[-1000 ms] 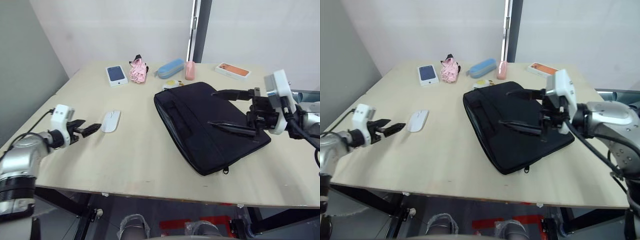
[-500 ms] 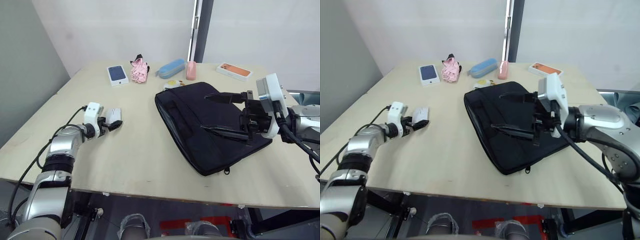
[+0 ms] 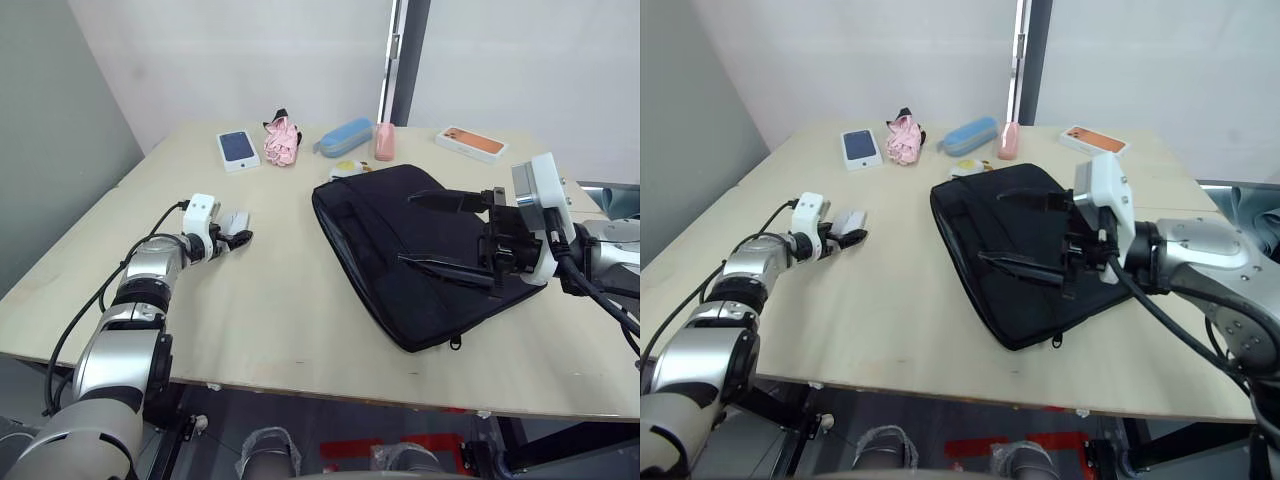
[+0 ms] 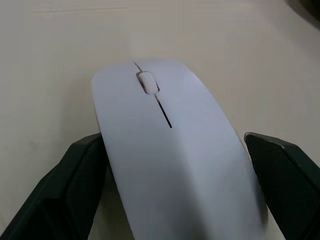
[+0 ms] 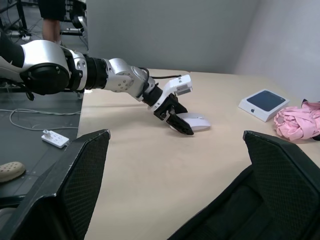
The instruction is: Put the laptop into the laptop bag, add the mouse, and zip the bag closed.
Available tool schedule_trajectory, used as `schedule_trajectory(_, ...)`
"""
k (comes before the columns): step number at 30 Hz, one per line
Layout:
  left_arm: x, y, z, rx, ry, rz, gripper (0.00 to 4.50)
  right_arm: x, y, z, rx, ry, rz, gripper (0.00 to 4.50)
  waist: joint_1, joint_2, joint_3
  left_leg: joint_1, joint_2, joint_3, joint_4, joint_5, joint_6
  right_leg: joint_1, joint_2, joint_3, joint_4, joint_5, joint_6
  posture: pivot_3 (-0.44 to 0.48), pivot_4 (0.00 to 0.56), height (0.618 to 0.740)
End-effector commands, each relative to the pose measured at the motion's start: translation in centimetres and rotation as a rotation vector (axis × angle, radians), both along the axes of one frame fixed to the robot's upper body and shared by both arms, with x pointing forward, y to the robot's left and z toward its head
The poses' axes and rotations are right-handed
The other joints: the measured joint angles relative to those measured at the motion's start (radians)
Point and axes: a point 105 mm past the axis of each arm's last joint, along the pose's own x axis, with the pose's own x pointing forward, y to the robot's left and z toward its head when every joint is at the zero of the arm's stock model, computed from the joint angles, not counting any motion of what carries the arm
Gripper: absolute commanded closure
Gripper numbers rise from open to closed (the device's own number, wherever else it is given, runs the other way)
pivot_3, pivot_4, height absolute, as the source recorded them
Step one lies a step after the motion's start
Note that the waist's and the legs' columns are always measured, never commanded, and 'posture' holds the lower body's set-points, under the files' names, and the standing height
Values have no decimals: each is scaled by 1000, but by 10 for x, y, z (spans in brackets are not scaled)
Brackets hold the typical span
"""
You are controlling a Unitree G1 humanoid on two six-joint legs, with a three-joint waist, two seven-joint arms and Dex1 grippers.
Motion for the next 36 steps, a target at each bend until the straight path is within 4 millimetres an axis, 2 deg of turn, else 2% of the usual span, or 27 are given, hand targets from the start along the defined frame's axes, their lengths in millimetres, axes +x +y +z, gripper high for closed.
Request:
schedule_trajectory(1,-3,9,-10,61,37,11,26,-6,0,9,11,-46,-2,12,0,0,0,0,0,0,0,0,0,0,0,0,0,0,0,0,150,740)
schedule_trajectory(6,1,5,-6,103,24,-19,1522,-5,1,10,12,-49,-5,0,-3,0,0,1,0,0,0,0,0,2,-1,0,0,0,0,0,150,740)
schedule_trajectory(7,1,5,-5,100,20,-14,1646,-5,1,10,13,-50,-5,0,-3,0,0,1,0,0,0,0,0,2,-1,0,0,0,0,0,150,740)
schedule_trajectory(14,1,8,2,84,14,-38,1645,-4,2,11,18,-55,-14,0,-5,0,0,0,0,0,0,0,0,2,-1,-1,-1,0,0,0,150,740)
schedule_trajectory(18,-6,10,16,151,-26,-190,1645,-4,1,10,14,-48,-17,0,-10,0,0,0,0,0,-2,0,0,1,-1,-1,-4,0,1,0,150,740)
schedule_trajectory(22,-22,0,40,172,-98,-458,1645,2,1,5,6,-9,-61,0,-9,0,0,-2,0,1,-8,0,-1,-2,0,-2,-8,0,1,0,150,740)
schedule_trajectory(25,-43,-15,58,116,-136,-700,1645,14,8,1,44,46,-117,0,-8,0,0,-3,0,2,-11,1,-2,-4,0,-2,-11,0,1,0,150,740)
schedule_trajectory(28,-69,-26,73,58,-127,-901,1645,30,25,-14,57,121,-193,0,-12,0,0,-2,0,3,-14,1,-4,-5,0,-2,-12,0,0,0,150,740)
schedule_trajectory(29,-78,-32,81,22,-140,-949,1645,45,33,-24,86,191,-262,0,-13,1,1,-2,0,3,-15,2,-5,-5,0,-1,-12,0,0,0,150,740)
schedule_trajectory(31,-90,-41,90,-14,-153,-1004,1645,62,49,-41,83,270,-350,0,-25,2,1,-1,1,4,-16,3,-8,-6,1,0,-11,-1,0,0,150,740)
schedule_trajectory(36,-105,-50,76,22,-125,-1034,1645,82,76,-73,-2,311,-459,0,-19,2,2,-2,1,4,-21,6,-14,-11,2,0,-8,-3,-2,0,150,740)
